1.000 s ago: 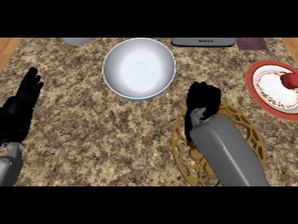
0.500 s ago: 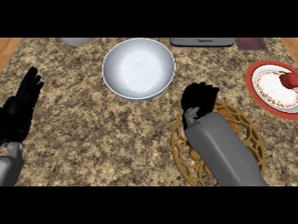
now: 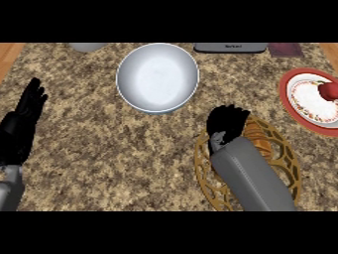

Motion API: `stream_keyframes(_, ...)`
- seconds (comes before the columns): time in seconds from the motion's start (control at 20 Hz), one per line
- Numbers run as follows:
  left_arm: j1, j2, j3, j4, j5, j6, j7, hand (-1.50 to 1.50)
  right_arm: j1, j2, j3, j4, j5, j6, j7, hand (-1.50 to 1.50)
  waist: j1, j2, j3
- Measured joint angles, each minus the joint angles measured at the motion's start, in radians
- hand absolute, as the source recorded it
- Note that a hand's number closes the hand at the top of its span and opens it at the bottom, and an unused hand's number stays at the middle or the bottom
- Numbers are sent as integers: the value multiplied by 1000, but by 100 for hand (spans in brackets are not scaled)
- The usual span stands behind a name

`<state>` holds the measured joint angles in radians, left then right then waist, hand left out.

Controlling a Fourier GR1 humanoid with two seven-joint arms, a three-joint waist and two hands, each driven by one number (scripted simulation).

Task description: Pick the sweet potato from the placemat and place it in the bowl

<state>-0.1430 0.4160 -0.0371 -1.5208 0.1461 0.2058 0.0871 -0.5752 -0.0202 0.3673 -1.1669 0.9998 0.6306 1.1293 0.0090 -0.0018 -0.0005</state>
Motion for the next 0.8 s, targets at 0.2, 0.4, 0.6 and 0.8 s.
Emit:
stream_keyframes(0.2,13,-11,6,-3,-9,4,-3,0,36,-2,-11,-26,4,9,-5,-150,-5,-1,0)
stream_keyframes(0.4,-5,-17,11,-5,-19,6,17,0,82,4,13,-45,15,-10,3,-150,-6,-3,-1)
stream_keyframes(0.6,1,-17,25,6,-17,-13,1,0,84,6,4,-46,34,-15,-3,-150,-4,-4,-1)
stream_keyframes(0.8,3,-22,28,-9,-20,-15,16,0,95,12,-17,-32,57,-27,-10,150,-2,-7,-3)
